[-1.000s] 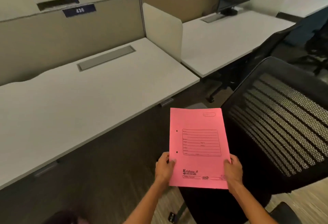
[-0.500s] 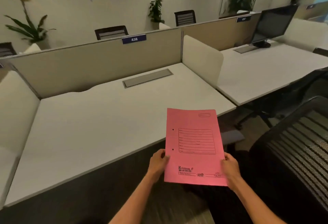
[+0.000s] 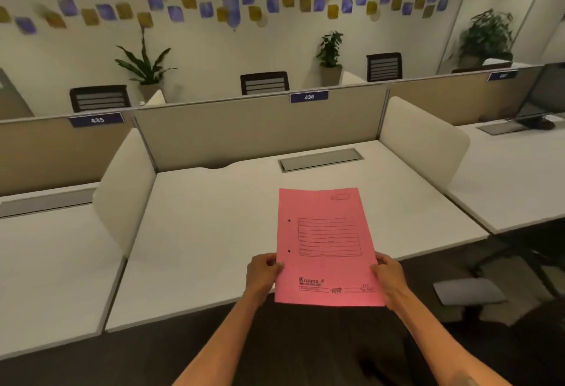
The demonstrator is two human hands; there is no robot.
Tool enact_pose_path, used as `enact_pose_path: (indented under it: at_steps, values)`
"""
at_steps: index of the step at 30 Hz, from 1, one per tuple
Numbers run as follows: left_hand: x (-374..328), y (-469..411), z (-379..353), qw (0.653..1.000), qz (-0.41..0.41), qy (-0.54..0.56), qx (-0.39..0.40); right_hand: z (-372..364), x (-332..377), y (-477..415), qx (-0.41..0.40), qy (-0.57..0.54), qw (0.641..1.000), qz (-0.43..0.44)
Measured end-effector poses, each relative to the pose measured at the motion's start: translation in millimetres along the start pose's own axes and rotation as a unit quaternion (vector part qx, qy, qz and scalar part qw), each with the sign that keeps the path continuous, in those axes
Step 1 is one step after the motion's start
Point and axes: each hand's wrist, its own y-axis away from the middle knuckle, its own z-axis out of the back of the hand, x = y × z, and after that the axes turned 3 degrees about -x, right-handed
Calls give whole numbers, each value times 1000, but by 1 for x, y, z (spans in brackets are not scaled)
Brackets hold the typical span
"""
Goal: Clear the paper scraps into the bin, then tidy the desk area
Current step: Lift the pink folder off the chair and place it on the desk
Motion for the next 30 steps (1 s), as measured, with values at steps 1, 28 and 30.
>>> enact_pose_path:
  at_steps: [1,28,30]
  values:
    - [-1,-2,10,1000,1,1,3,-10,6,0,4,3,1000,4]
    - [7,-285,93,966,93,35,-239,-246,118,-265,144,78,986,4]
    - [8,-312,93,964,104,33,-242,-260,122,-289,148,90,985,3]
